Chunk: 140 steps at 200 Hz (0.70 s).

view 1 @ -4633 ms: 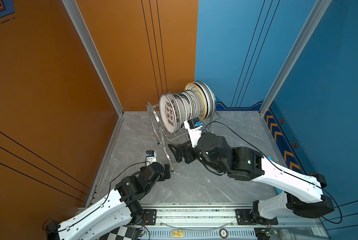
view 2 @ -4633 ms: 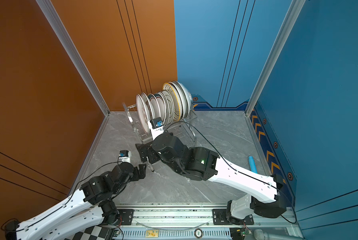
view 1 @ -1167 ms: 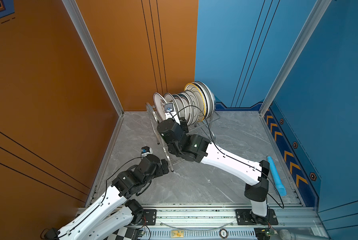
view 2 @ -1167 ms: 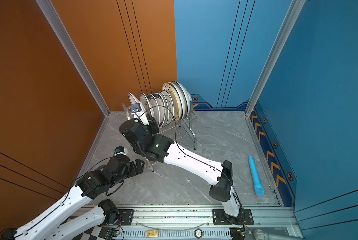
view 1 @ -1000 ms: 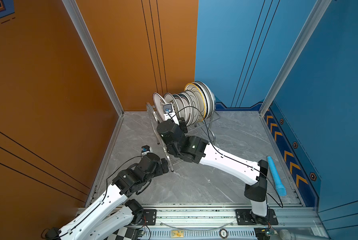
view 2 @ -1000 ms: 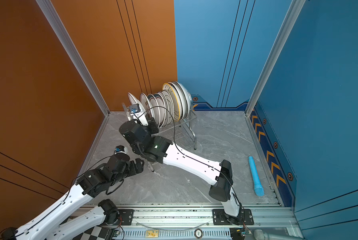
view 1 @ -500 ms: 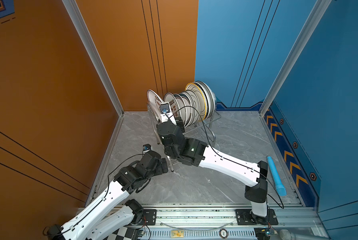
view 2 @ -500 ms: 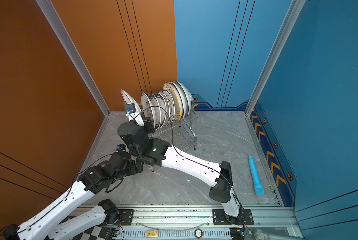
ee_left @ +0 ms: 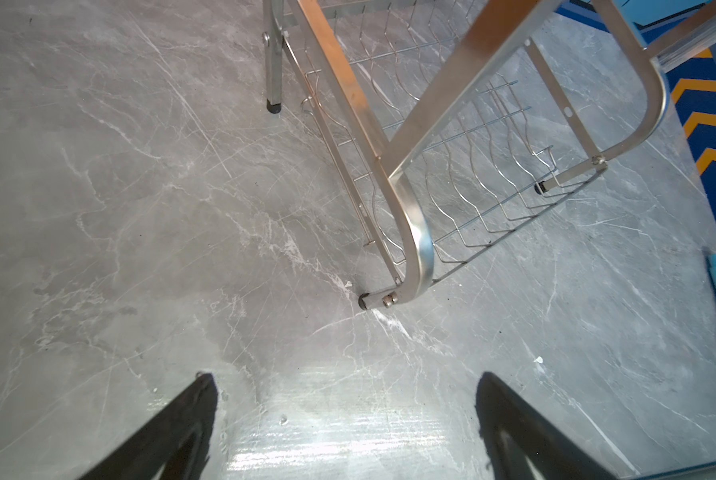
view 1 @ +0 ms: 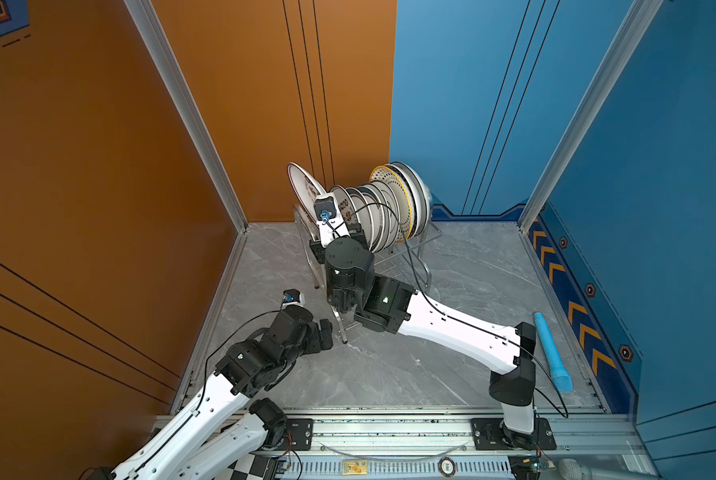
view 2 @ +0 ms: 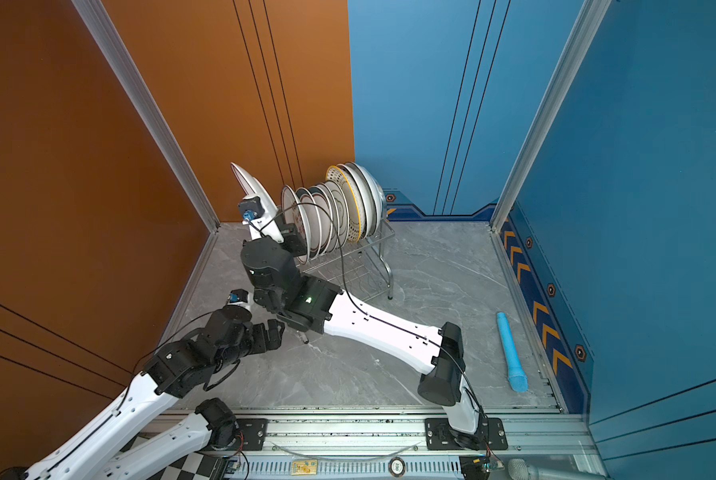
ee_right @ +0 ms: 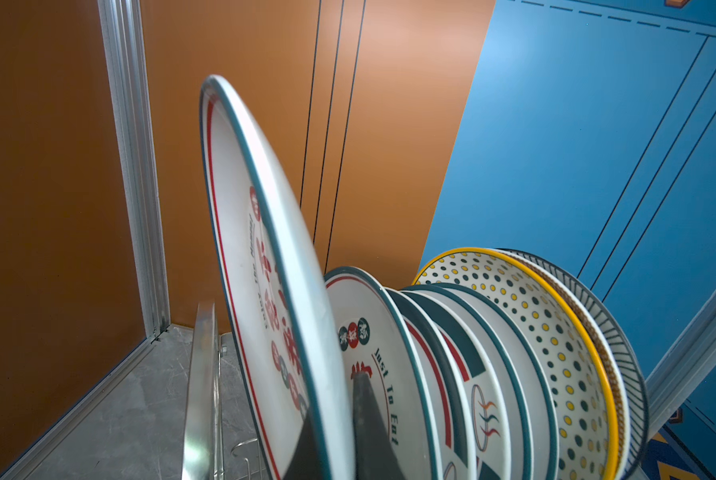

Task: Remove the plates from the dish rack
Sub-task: 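Close the right gripper on the plate rim and tilt it out of the rack, then lift the plate out of the rack with the right gripper and swing it aside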

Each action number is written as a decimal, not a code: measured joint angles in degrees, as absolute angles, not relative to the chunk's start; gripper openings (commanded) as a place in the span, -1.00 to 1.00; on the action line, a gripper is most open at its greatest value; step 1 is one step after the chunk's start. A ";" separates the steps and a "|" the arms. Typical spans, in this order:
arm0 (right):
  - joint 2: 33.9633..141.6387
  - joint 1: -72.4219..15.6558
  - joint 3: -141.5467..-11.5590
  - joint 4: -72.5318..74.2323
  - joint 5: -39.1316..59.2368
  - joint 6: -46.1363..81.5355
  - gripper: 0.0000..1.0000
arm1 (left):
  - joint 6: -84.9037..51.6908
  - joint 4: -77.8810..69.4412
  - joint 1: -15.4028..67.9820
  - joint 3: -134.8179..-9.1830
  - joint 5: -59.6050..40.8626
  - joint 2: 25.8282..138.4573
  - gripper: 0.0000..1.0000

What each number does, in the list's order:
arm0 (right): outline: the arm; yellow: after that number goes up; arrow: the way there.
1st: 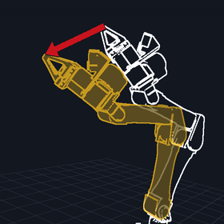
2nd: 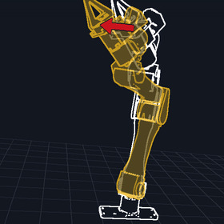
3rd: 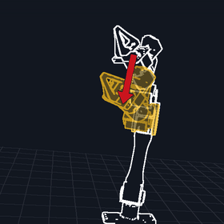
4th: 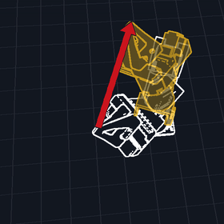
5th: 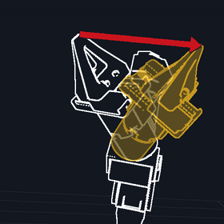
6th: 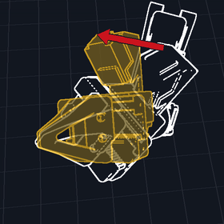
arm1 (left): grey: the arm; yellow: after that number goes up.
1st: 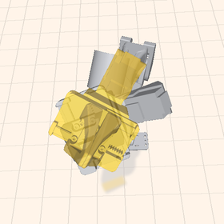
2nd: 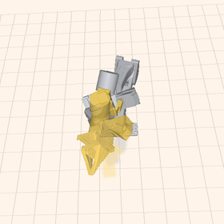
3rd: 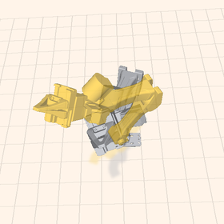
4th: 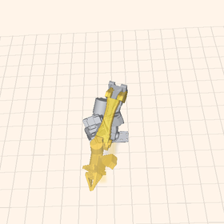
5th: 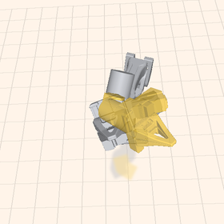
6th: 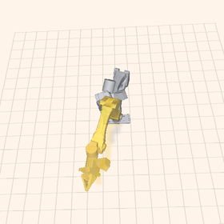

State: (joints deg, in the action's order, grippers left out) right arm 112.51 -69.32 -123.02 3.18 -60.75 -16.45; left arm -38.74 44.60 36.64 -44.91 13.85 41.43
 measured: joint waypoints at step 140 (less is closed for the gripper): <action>104.86 -69.87 -126.91 12.69 -58.78 -30.63 -1.00 | -36.86 42.96 36.27 -45.12 5.72 43.68 0.96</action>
State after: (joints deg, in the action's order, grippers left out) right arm 104.86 -69.87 -126.91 12.69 -58.78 -30.63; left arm -36.86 42.96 36.27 -45.12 5.72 43.68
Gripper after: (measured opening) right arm 0.066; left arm 0.979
